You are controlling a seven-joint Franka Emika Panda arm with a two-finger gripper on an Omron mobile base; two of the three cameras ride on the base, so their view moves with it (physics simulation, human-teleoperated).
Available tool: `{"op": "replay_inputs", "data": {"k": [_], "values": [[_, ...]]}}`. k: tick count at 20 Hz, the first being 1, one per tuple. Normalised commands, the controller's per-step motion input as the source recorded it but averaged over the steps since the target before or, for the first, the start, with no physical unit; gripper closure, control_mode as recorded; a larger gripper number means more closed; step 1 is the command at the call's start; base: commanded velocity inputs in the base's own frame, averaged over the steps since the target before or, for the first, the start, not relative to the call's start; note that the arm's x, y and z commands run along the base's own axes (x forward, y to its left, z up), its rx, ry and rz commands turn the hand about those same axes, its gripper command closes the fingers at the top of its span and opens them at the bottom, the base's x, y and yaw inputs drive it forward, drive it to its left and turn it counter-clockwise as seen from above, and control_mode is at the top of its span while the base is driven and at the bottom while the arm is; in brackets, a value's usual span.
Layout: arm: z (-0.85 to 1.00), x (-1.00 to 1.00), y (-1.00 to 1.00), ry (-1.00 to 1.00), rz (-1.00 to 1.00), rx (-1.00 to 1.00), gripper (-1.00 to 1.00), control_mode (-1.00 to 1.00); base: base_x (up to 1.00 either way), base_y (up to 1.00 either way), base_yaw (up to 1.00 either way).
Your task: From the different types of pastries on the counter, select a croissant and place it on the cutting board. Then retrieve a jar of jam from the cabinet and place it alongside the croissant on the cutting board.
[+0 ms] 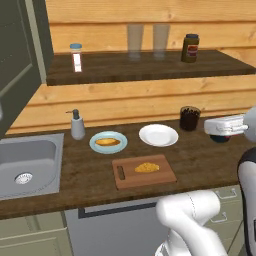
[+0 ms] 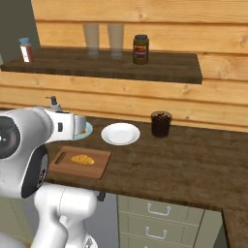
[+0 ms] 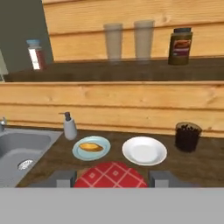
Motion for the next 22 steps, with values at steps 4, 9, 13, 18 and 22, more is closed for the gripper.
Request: {"op": "replay_inputs", "data": {"k": [4, 9, 13, 18, 22], "values": [[-0.85, 0.12, 0.00, -0.14, 0.40, 0.00, 1.00, -1.00, 0.00, 0.00, 0.00], [-1.00, 0.37, 0.01, -0.17, 0.76, 0.01, 1.00, -1.00, 0.00, 0.00, 0.00], [-0.41, 0.05, 0.05, -0.01, 0.25, 0.05, 1.00, -1.00, 0.00, 0.00, 0.00], [-0.90, 0.06, -0.03, -0.11, 0.14, 0.20, 1.00, -1.00, 0.00, 0.00, 0.00], [-0.35, 0.09, 0.02, -0.03, 0.11, 0.04, 1.00, -1.00, 0.00, 0.00, 0.00]]}}
